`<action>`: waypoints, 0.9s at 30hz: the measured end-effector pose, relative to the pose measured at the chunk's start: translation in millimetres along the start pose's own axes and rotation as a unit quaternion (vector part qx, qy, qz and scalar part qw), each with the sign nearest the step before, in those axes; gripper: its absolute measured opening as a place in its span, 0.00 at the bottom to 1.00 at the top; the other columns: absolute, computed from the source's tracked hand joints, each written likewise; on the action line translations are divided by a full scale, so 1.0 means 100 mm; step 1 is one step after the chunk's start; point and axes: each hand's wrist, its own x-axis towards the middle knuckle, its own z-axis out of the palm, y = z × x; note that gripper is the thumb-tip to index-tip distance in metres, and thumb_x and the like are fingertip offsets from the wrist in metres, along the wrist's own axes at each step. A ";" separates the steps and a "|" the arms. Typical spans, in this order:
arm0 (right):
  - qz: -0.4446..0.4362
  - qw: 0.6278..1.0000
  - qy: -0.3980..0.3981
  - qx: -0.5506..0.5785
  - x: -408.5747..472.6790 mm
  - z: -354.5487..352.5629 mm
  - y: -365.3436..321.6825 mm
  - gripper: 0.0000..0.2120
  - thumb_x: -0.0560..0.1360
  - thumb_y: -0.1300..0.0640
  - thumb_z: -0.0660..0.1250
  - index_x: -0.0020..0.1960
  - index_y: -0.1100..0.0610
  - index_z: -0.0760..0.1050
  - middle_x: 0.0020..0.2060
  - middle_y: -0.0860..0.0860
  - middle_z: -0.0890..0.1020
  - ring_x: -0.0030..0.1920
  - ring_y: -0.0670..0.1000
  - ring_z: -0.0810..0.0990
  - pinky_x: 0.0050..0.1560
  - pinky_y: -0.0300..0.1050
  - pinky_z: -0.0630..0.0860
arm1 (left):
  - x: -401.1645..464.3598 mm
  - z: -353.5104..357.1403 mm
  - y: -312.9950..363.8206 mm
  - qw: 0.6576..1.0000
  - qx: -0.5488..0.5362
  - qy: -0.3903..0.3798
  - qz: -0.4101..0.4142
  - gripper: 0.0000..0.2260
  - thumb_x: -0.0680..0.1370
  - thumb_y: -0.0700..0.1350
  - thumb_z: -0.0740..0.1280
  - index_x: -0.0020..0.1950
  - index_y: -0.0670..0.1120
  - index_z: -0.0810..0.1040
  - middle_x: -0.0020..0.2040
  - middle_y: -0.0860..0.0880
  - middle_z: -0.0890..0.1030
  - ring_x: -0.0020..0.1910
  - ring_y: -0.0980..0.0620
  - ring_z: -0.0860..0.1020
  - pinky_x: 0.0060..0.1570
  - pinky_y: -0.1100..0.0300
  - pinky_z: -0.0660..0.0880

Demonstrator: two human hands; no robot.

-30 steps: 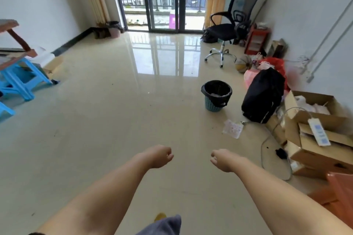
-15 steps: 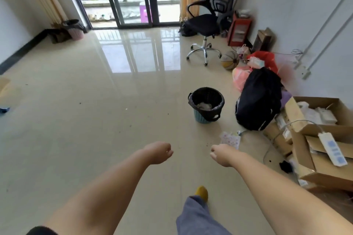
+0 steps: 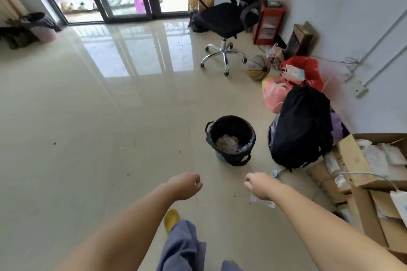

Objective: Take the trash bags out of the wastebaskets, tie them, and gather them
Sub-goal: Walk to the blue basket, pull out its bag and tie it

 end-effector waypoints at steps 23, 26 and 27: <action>0.241 0.865 0.260 0.355 5.06 1.61 0.97 0.30 0.81 0.52 0.53 0.77 0.59 0.43 0.71 0.67 0.57 0.67 0.64 0.66 0.58 0.54 0.69 | 5.74 1.31 -0.81 0.925 -0.322 0.196 -0.041 0.19 0.80 0.52 0.57 0.64 0.40 0.68 0.59 0.42 0.77 0.57 0.41 0.77 0.52 0.52 0.73; 0.219 0.858 0.292 0.362 5.15 1.46 1.07 0.30 0.79 0.56 0.54 0.77 0.58 0.44 0.70 0.67 0.59 0.64 0.65 0.69 0.53 0.50 0.69 | 5.93 1.18 -0.88 0.884 -0.433 0.172 -0.026 0.12 0.76 0.44 0.60 0.58 0.42 0.73 0.51 0.40 0.81 0.45 0.41 0.82 0.43 0.50 0.81; 0.203 0.856 0.307 0.364 5.23 1.48 1.13 0.30 0.79 0.57 0.54 0.77 0.58 0.45 0.69 0.66 0.61 0.61 0.64 0.71 0.52 0.50 0.69 | 5.96 1.23 -0.90 0.869 -0.464 0.172 -0.014 0.10 0.75 0.42 0.60 0.55 0.42 0.74 0.48 0.39 0.81 0.42 0.41 0.83 0.40 0.50 0.82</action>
